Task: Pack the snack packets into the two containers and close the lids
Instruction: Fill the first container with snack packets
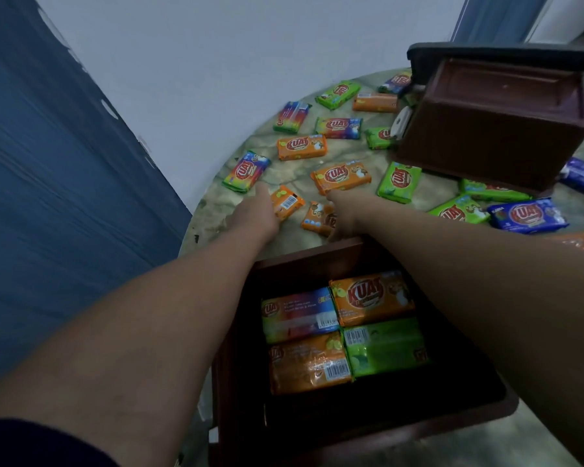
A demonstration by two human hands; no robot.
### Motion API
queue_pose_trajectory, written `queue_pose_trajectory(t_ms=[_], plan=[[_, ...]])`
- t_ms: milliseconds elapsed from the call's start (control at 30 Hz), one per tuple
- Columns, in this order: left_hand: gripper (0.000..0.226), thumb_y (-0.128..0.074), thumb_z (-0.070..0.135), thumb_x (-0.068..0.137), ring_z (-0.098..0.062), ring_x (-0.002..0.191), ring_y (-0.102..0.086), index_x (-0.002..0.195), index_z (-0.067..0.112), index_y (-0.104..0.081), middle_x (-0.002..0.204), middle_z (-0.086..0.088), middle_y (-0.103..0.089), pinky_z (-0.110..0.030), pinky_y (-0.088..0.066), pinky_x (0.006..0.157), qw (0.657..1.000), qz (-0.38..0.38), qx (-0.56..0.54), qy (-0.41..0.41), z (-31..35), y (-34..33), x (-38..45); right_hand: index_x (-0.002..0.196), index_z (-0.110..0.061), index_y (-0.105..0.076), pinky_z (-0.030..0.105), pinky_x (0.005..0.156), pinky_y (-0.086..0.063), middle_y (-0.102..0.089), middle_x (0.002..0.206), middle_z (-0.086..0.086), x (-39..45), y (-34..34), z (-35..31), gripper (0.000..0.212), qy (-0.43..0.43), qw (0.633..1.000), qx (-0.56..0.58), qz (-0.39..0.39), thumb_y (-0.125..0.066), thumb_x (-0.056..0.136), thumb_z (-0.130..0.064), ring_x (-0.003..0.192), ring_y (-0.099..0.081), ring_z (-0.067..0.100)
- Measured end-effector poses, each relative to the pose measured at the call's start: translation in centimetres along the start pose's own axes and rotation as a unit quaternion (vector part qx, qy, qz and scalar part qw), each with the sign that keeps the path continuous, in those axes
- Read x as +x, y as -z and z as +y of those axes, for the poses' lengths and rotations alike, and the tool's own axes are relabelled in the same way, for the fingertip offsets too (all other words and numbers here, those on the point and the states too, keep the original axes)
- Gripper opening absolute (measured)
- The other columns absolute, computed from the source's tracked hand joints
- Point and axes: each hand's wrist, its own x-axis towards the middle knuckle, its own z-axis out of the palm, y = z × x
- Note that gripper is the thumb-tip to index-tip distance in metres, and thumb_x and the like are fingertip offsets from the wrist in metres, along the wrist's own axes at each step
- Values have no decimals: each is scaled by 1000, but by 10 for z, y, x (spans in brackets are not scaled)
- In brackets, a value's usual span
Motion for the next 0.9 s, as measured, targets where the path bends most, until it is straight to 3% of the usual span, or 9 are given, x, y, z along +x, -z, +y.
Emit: queue_pose_trajectory(t_ms=[167, 267, 467, 533, 633, 700, 767, 833, 900], plan=[[77, -86, 45, 74, -35, 124, -48, 134, 19, -45, 137, -13, -46, -51, -48, 98, 999, -7, 7, 39, -2, -1, 4, 146, -7, -46, 37, 102, -45, -52, 146, 15, 2, -1, -1, 69, -22, 999, -29, -11, -76, 89, -31, 133, -51, 33], [82, -90, 49, 66, -34, 126, -45, 131, 19, -50, 140, -11, -43, -51, -47, 100, 999, -10, 25, 34, 0, 1, 5, 142, -5, -51, 37, 99, -46, -54, 143, 15, 4, -2, -2, 61, -25, 998, -49, -25, -74, 91, -29, 130, -53, 32], [37, -71, 31, 81, -35, 110, -56, 105, 22, -44, 121, -14, -52, -38, -48, 82, 998, -49, -1, -40, 5, -4, -1, 146, -7, -46, 42, 105, -47, -49, 146, 15, 7, -5, -2, 76, -38, 998, -39, -19, -78, 84, -39, 132, -50, 36], [33, -61, 19, 87, -36, 110, -57, 114, 17, -41, 120, -16, -54, -37, -45, 78, 998, -50, -10, -49, 7, -3, -4, 152, -4, -33, 46, 109, -43, -35, 153, 22, 8, -5, -1, 104, -63, 998, -7, -12, -84, 74, -50, 138, -42, 40], [56, -56, 13, 91, -34, 109, -59, 140, 9, -28, 118, -17, -58, -41, -52, 84, 997, -42, -55, -35, 12, 3, -9, 157, 0, -9, 46, 112, -38, -19, 158, 28, 1, -2, 2, 128, -94, 993, 67, 14, -84, 71, -57, 144, -31, 44], [59, -54, 13, 91, -32, 103, -60, 142, 8, -24, 113, -15, -58, -38, -50, 75, 991, -46, -122, -14, 12, 8, -13, 156, 1, -8, 44, 111, -39, -29, 154, 26, -3, 0, 3, 127, -91, 990, 102, 47, -84, 72, -56, 141, -36, 41], [46, -55, 16, 91, -29, 98, -60, 132, 12, -33, 107, -12, -58, -34, -42, 65, 986, -48, -159, -6, 13, 13, -16, 154, -1, -13, 42, 107, -43, -39, 148, 24, -2, 0, 5, 123, -75, 983, 138, 99, -86, 70, -54, 135, -43, 40], [41, -59, 29, 91, -27, 100, -60, 125, 15, -41, 110, -7, -60, -34, -42, 68, 986, -40, -160, -14, 14, 19, -19, 148, -3, -22, 41, 104, -44, -43, 142, 24, -6, 2, 5, 109, -60, 976, 150, 144, -83, 71, -49, 130, -45, 39], [53, -62, 44, 86, -26, 103, -60, 128, 16, -45, 116, -6, -60, -34, -47, 76, 988, -25, -150, -31, 16, 26, -23, 140, -5, -31, 41, 101, -44, -45, 137, 22, -12, 7, 4, 92, -39, 971, 156, 176, -80, 74, -46, 127, -46, 38]])
